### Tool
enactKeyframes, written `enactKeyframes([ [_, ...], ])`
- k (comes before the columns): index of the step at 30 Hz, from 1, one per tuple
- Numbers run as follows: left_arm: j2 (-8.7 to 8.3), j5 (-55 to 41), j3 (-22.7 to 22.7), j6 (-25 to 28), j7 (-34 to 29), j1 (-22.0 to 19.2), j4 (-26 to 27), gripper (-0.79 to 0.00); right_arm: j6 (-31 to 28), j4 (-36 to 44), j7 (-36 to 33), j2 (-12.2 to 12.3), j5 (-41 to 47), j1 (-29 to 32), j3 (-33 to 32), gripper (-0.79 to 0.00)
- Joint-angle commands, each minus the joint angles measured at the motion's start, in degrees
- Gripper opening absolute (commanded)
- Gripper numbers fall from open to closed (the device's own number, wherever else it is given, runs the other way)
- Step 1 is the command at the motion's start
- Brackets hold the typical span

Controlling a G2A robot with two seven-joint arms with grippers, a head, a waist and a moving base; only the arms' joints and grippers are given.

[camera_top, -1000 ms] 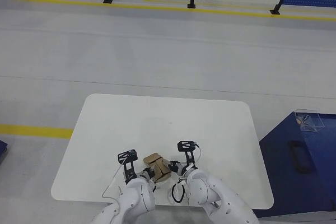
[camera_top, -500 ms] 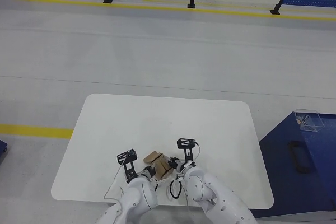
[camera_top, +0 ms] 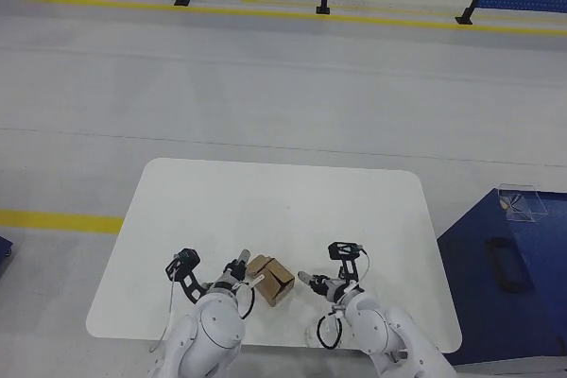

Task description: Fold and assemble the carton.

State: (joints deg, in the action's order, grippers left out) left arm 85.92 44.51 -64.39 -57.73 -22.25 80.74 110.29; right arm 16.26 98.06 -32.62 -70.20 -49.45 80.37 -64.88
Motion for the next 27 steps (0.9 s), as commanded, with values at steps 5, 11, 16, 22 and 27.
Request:
enactKeyframes([
  [5,0.61,-2.9,0.1,-0.1,3.0,-0.1,-0.8,0.000,2.4,-4.4,-0.6,-1.0,-2.4,-2.9,4.1,0.000],
  [11,0.61,-2.9,0.1,-0.1,3.0,-0.1,-0.8,0.000,4.5,-10.7,0.8,-3.0,1.0,-9.5,8.4,0.000],
  [16,0.61,-2.9,0.1,-0.1,3.0,-0.1,-0.8,0.000,6.1,-16.7,2.9,-5.0,4.6,-15.9,10.7,0.000],
  [22,0.61,-2.9,0.1,-0.1,3.0,-0.1,-0.8,0.000,8.1,-24.2,5.1,-7.5,7.3,-22.0,14.4,0.000],
  [27,0.61,-2.9,0.1,-0.1,3.0,-0.1,-0.8,0.000,8.9,-24.5,7.6,-8.0,9.3,-22.5,13.1,0.000],
])
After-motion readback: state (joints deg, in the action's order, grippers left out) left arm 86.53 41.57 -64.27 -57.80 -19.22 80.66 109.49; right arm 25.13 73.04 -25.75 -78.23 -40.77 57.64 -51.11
